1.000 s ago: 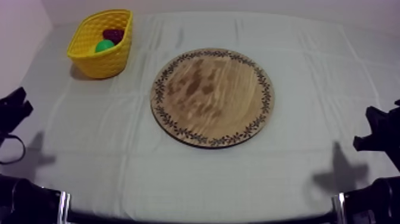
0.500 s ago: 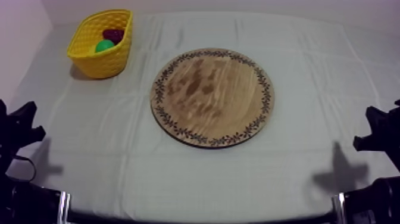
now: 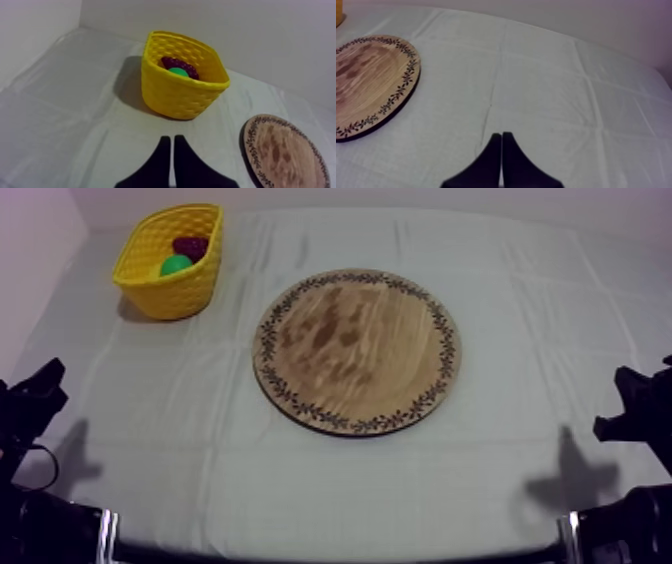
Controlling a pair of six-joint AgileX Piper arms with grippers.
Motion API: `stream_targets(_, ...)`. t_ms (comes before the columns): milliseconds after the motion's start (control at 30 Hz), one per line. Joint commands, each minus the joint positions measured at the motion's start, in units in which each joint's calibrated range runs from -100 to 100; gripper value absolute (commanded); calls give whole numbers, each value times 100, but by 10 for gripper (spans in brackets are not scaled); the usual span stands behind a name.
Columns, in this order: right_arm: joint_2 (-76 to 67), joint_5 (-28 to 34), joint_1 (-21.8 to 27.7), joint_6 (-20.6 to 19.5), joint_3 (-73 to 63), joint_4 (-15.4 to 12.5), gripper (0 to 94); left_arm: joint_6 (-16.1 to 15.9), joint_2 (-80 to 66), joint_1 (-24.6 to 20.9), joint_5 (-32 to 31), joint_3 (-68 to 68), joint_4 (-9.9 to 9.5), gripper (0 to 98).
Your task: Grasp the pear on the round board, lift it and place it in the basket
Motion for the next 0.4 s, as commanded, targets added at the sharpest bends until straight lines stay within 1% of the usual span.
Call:
stream_targets(0,1,-4,1,1,5,0,5,34,0,2,-7,2,1,0)
stream_targets(367,1,-4,1,1,5,0,5,49,0,-3,-13,14,2,0)
